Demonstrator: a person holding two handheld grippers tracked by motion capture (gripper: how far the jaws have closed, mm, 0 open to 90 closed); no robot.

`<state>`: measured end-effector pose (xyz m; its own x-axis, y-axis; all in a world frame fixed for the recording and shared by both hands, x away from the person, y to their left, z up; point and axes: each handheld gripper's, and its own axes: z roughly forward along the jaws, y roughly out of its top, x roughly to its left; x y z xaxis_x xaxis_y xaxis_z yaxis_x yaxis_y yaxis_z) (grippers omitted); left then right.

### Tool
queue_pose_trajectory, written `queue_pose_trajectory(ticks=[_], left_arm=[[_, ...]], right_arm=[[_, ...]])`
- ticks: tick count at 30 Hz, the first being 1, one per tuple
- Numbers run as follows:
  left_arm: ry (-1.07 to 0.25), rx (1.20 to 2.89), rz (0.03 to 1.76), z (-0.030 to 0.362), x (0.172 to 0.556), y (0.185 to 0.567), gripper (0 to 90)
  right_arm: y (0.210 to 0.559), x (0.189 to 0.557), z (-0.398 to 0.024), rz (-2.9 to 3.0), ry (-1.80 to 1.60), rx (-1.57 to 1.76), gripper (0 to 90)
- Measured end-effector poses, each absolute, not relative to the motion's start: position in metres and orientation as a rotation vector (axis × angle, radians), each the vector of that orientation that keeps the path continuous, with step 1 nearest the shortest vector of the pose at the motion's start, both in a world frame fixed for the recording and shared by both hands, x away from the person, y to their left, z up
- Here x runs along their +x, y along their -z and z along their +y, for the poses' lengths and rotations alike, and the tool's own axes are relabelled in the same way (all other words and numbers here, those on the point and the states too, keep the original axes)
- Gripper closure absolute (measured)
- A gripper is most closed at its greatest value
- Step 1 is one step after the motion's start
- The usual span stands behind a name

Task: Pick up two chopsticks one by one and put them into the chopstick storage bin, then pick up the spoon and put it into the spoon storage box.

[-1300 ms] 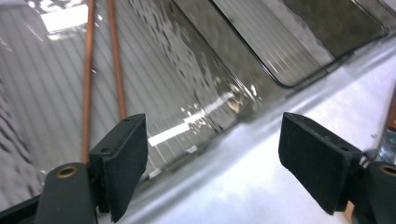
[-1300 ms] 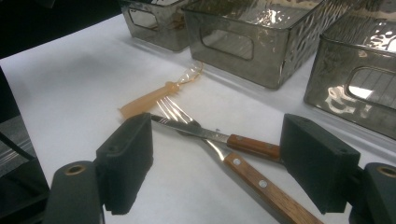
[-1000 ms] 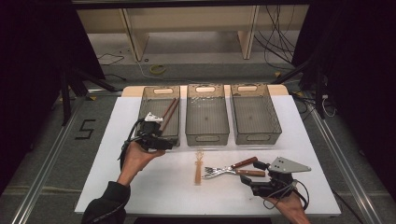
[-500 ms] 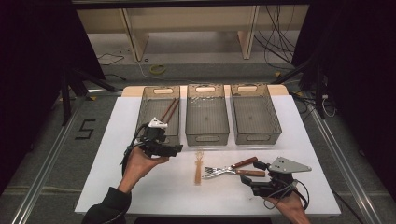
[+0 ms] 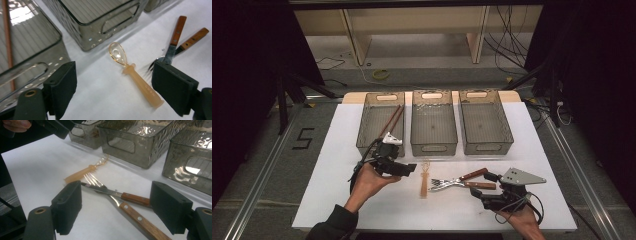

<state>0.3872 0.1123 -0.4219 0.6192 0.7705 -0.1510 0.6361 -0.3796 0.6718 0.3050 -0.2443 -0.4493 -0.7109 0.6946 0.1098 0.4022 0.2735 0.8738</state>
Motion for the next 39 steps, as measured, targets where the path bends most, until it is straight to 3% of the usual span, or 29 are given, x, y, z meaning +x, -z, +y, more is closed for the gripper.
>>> queue_pose_trajectory(ticks=[39], left_arm=[[-0.151,2.301,1.089,0.063,0.381,0.462,21.0]], right_arm=[[0.448,0.305,-0.242,2.251,-1.407,0.999,27.0]])
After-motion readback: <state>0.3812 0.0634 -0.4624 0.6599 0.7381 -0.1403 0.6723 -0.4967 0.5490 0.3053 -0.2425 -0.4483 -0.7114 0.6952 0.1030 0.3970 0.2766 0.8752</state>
